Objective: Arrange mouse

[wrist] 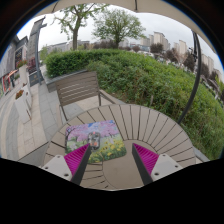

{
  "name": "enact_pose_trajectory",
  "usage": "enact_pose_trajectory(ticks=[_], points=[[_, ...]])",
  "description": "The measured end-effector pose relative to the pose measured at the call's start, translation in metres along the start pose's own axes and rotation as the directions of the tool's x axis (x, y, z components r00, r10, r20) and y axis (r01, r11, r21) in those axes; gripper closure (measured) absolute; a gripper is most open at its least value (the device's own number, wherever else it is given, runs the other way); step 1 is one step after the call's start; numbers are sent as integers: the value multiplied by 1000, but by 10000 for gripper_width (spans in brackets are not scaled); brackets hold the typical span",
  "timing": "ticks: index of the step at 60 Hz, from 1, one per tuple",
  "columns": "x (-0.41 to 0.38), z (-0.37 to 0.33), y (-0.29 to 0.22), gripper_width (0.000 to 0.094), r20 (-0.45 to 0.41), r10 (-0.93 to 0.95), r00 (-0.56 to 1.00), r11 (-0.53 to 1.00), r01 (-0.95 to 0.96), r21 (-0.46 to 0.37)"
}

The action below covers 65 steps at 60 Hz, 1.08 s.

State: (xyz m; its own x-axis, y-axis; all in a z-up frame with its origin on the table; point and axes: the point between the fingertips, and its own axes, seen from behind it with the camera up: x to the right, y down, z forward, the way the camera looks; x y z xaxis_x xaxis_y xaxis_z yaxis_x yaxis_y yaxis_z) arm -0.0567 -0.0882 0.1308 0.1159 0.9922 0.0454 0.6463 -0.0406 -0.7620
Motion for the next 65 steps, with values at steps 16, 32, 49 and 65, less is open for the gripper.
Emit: enact_pose_trajectory(ticks=[16,32,49,65], points=[[51,-130,6,88,-25,-111,993,992,109,-64],[119,-225,33,87,66,-130,989,989,134,-64],[168,-263,76,85,172,-164,971,980,181,-86],[187,-270,68,76,191,-125,974,989,137,-49]])
